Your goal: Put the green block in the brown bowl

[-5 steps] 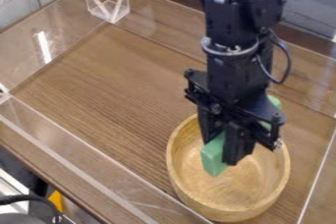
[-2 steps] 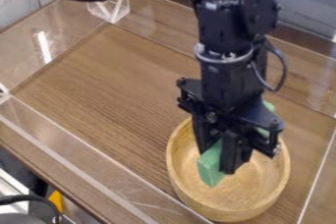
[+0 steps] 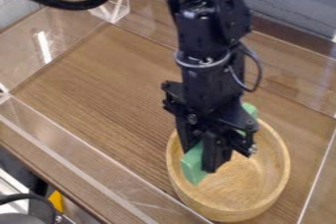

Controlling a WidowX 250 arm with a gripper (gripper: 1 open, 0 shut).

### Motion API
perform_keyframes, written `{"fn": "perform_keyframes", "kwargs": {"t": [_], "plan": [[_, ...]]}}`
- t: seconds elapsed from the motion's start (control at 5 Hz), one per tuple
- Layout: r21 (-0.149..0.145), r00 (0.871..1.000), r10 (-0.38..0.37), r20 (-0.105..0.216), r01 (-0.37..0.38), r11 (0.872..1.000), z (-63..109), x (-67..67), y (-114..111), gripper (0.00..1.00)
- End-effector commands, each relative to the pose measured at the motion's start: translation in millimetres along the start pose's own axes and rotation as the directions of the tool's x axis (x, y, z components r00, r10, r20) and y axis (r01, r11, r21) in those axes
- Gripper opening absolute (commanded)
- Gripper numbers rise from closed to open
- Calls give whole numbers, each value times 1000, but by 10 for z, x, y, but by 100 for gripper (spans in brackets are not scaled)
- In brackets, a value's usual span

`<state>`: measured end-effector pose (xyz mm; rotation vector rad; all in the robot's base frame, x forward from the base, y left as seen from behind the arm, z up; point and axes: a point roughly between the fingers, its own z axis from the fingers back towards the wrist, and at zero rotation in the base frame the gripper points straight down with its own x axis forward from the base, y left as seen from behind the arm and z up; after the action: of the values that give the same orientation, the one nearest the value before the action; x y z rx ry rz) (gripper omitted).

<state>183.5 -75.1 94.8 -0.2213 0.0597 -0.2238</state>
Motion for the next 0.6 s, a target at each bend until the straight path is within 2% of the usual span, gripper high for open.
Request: {"fn": "perform_keyframes", "kwargs": {"t": [0.0,0.2,0.4], "plan": [[2,997,-76,8,76,997,44,139,73,0],[1,992,-130,2,130,992,88,239,121,0],[0,982,-189,-14,189,982,-3,183,19,0]]}}
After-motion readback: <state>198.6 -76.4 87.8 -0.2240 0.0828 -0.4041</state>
